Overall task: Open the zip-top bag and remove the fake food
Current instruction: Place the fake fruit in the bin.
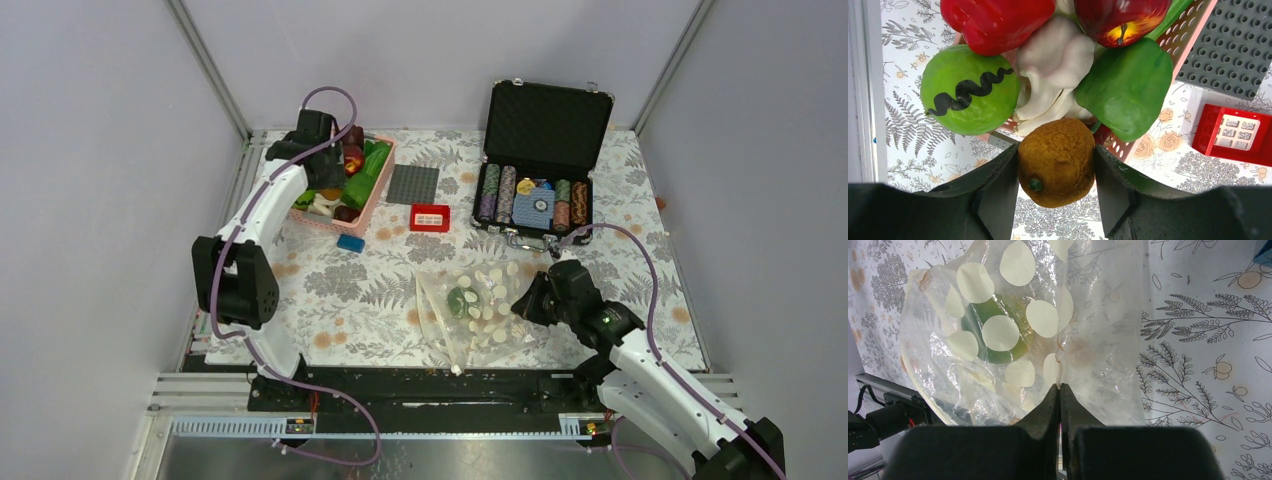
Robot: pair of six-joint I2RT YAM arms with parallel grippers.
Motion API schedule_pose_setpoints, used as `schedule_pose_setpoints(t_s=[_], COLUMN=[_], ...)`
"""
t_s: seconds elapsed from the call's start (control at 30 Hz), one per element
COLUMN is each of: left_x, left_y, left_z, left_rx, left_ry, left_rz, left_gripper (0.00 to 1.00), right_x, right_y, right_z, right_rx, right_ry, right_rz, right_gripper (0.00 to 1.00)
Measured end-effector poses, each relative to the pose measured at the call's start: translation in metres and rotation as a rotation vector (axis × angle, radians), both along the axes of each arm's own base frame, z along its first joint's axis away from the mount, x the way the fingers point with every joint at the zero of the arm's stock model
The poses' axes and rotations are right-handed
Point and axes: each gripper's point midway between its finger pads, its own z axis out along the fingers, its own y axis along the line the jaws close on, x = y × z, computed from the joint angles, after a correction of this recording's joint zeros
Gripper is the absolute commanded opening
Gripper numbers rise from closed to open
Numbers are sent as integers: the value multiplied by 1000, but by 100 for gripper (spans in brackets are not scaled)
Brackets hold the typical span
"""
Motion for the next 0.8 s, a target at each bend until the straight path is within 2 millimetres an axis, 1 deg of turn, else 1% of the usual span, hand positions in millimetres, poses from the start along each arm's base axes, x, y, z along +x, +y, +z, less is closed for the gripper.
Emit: schedule_pose_setpoints(t_s=[0.07, 0.23, 0.37, 0.53, 0.8], left_x=[0, 8, 11, 7, 8], left_y=[0, -1, -1, 0, -4], left_z=[-2, -1, -8, -18, -17], left_rx=[2, 14, 25, 36, 19], left_ry=[11, 12, 32, 68, 67], left_rz=[-5, -19, -28, -35, -46], left_gripper=[49, 49, 48, 47, 47], right_x=[0, 0, 0, 0, 0], right_y=[0, 0, 0, 0, 0], right_z=[0, 0, -1, -1, -1], right_rx=[-1, -5, -6, -9, -10], right_ry=[-1, -3, -1, -1, -3], right_rz=[2, 5, 6, 9, 11], right_gripper=[0, 0, 0, 0, 0])
